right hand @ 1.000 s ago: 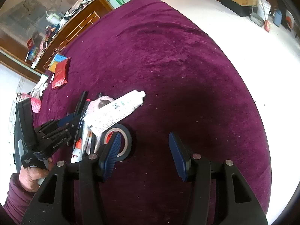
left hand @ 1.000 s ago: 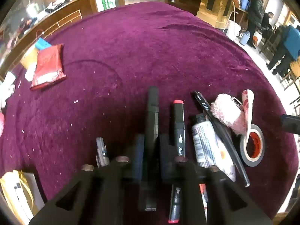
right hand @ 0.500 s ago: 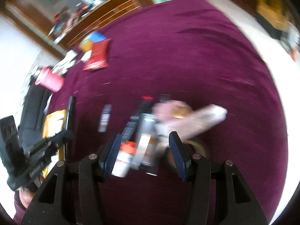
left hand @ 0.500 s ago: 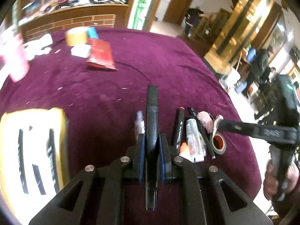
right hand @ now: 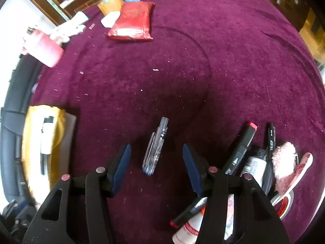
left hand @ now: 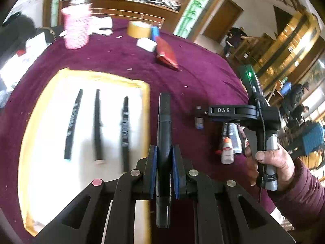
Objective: Organize objects
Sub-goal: 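Carry the marker toward the tray with the left gripper while the right gripper grasps a clear pen, then release the marker in the tray with the left gripper while the right gripper places the clear pen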
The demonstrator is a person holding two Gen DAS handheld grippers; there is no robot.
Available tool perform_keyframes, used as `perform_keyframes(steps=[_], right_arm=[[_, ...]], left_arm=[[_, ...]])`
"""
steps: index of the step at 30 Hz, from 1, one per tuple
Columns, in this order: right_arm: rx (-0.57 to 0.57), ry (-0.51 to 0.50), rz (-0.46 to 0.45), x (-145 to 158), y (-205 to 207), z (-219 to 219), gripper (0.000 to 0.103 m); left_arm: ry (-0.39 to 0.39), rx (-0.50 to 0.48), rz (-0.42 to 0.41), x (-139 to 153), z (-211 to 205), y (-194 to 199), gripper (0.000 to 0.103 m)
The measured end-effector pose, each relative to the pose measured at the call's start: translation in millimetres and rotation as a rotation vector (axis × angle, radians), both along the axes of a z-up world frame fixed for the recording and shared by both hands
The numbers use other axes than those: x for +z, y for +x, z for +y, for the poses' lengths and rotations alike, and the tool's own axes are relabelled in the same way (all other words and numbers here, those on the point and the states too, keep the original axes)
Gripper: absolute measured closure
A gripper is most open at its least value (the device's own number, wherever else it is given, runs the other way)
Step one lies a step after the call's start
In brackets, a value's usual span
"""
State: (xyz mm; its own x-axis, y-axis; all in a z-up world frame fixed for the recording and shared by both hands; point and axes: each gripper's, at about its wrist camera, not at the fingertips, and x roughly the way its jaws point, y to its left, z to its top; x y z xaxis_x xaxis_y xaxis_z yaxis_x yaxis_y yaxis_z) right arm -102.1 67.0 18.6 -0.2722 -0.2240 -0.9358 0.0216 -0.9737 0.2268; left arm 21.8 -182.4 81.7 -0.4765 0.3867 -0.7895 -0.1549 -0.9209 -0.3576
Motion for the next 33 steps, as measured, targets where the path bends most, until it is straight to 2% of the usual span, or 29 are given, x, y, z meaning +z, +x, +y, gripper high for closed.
perform_keyframes(steps=[2,4,5,6,7,8,12,19,26,33], right_arm=[[-0.001,0.034,-0.005,-7,-2,-8,0.052],[0.01,0.094,0.021,-7,-2,-17,0.059],[0.015,0.136,0.03,-7,-2,-22,0.066],[0.015,0.155,0.036,-8,-1,-24,0.081],[0.011,0.148,0.035,-8,0,-23,0.088],[0.0,0.131,0.029,-8,0,-21,0.09],[-0.058,0.065,0.021,-3,8,-7,0.09],[-0.125,-0.169,0.027,24,30,7,0.09],[-0.013,-0.297,0.039,54,37,-54,0.09],[0.124,-0.402,-0.041,45,31,-149,0.089]], left_arm=[[0.0,0.025,-0.005,-3,-18,1,0.092],[-0.005,0.04,-0.01,-6,-32,4,0.092],[-0.006,0.049,-0.015,-8,-39,5,0.092],[-0.008,0.055,-0.017,-8,-44,7,0.092],[-0.012,0.064,-0.02,-10,-51,8,0.092],[-0.011,0.071,-0.023,-11,-56,9,0.092],[-0.006,0.1,-0.041,-18,-81,9,0.092],[-0.01,0.117,-0.051,-20,-109,-1,0.092],[-0.073,0.106,-0.077,-31,-122,-34,0.092],[-0.106,0.08,-0.12,-48,-123,-67,0.092]])
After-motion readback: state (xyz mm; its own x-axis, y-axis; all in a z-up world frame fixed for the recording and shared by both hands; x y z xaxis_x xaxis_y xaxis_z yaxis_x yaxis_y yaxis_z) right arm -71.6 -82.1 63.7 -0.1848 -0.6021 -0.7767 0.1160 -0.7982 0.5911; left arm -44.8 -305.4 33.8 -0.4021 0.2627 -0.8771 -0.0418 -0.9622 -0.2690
